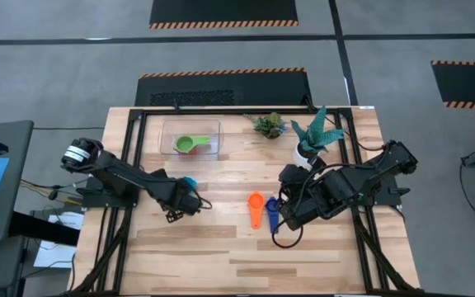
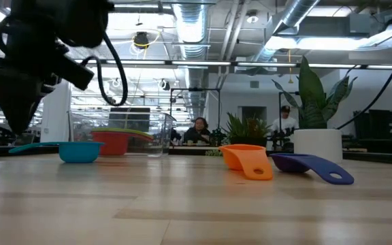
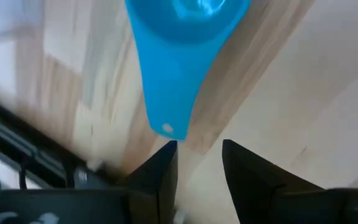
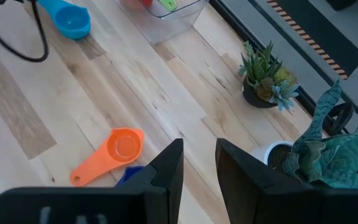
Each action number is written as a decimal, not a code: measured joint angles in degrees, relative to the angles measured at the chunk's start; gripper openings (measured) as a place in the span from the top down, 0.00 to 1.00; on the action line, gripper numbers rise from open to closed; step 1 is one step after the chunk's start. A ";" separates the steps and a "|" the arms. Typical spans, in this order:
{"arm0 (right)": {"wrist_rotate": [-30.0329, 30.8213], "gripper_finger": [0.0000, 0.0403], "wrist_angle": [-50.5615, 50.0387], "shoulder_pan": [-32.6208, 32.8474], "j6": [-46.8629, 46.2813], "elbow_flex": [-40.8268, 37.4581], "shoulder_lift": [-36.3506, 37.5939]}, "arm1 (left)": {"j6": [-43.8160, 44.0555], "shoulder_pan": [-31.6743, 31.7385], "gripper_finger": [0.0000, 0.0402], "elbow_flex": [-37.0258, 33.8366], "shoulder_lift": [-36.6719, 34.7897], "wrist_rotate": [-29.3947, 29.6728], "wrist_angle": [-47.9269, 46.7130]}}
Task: Nest measuring cups in basket
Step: Stack the light blue measuring cup on top of the green measuring cup in the transparent bin
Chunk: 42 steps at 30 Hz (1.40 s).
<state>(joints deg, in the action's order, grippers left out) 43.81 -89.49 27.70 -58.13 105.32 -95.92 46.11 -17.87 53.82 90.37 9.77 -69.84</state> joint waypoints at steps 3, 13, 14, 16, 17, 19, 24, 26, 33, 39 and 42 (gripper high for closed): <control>-0.04 0.71 0.23 0.02 0.00 0.00 0.01 | 0.08 -1.75 0.71 -0.01 0.00 3.99 1.77; -0.04 0.71 0.55 0.00 0.13 -1.50 0.02 | -6.54 -8.35 0.71 -0.09 -2.14 15.43 4.60; -0.11 0.71 0.45 0.01 0.11 -2.20 0.01 | -7.66 -9.41 0.71 -0.09 -2.48 16.10 5.36; -0.13 0.71 0.81 0.00 0.09 -3.79 -0.02 | -10.07 -11.14 0.71 -0.09 -2.78 16.20 6.94; -0.13 0.71 1.36 0.00 0.13 -4.72 0.00 | -11.05 -11.81 0.71 -0.09 -2.74 15.86 7.88; -0.40 0.71 2.69 -0.17 0.09 -6.78 -0.03 | -12.65 -12.64 0.71 -0.07 -2.73 14.70 9.55; -0.67 0.71 5.39 -1.13 0.09 -9.12 -0.03 | -15.77 -12.93 0.71 -0.04 -2.73 11.85 15.49; -1.72 0.71 5.63 -1.35 0.09 -9.16 -0.05 | -13.39 -12.74 0.71 -0.04 -2.73 12.71 13.69; -3.54 0.71 6.25 -1.07 -0.50 -9.16 -0.02 | 5.75 -11.49 0.88 -3.23 -5.09 15.91 -1.37; -3.48 0.71 6.96 -1.22 -0.46 -9.16 -0.02 | 7.73 -9.43 0.99 -8.96 -10.13 13.13 4.86; -3.41 0.71 7.65 -1.29 -0.40 -9.16 -0.02 | 10.08 -6.54 1.00 -10.80 -12.44 14.92 4.73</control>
<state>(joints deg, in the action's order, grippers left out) 40.40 -81.84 26.41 -58.52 96.16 -95.94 56.19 -24.42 43.03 77.93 24.68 -65.10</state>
